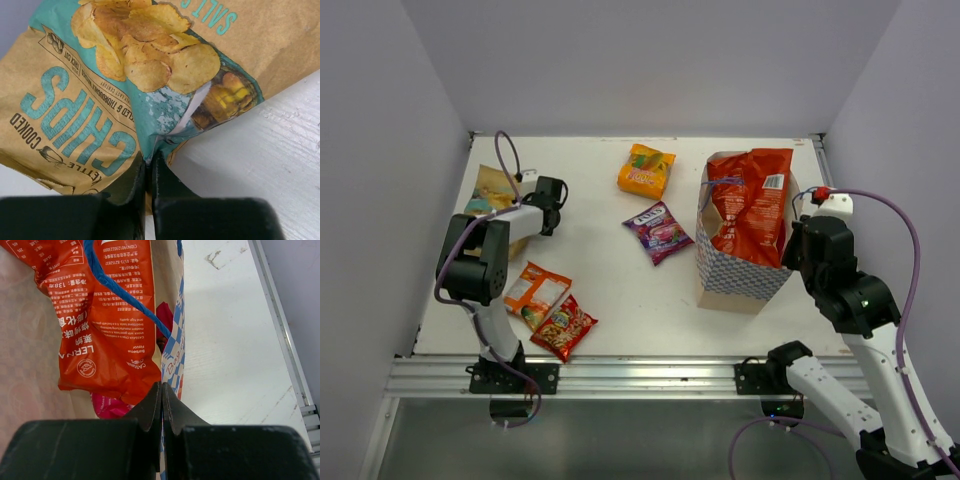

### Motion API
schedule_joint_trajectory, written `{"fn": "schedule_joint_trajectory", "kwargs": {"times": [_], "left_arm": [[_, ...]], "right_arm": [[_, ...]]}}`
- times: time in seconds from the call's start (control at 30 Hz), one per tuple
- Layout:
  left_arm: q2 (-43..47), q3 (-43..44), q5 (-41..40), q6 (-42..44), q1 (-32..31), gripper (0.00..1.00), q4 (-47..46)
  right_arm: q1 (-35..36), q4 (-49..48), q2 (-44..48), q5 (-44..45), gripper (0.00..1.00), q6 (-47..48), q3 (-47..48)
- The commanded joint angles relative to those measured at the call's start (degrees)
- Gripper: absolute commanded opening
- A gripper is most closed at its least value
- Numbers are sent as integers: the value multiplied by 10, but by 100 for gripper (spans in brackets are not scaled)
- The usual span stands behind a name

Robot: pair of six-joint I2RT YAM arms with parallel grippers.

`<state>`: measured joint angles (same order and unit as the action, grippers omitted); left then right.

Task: Place the snacks into the paper bag

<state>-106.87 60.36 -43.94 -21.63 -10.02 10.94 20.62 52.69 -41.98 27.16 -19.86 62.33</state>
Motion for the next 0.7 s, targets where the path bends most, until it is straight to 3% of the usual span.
{"fn": "schedule_joint_trajectory", "kwargs": {"times": [0.0, 0.2, 0.33, 0.5, 0.67], "left_arm": [[-4, -4, 18, -9, 7, 0, 13], [43, -5, 76, -9, -13, 0, 22], [133, 29, 132, 6, -89, 0, 31], [227, 161, 179, -2, -195, 0, 62], [257, 300, 217, 2, -275, 0, 77]], "right_arm": [[2, -15, 1, -17, 0, 8, 1], [3, -28, -8, -47, 0, 14, 1], [2, -26, -14, -42, 0, 16, 3], [2, -26, -14, -40, 0, 14, 2], [2, -23, -9, -34, 0, 12, 1]]}}
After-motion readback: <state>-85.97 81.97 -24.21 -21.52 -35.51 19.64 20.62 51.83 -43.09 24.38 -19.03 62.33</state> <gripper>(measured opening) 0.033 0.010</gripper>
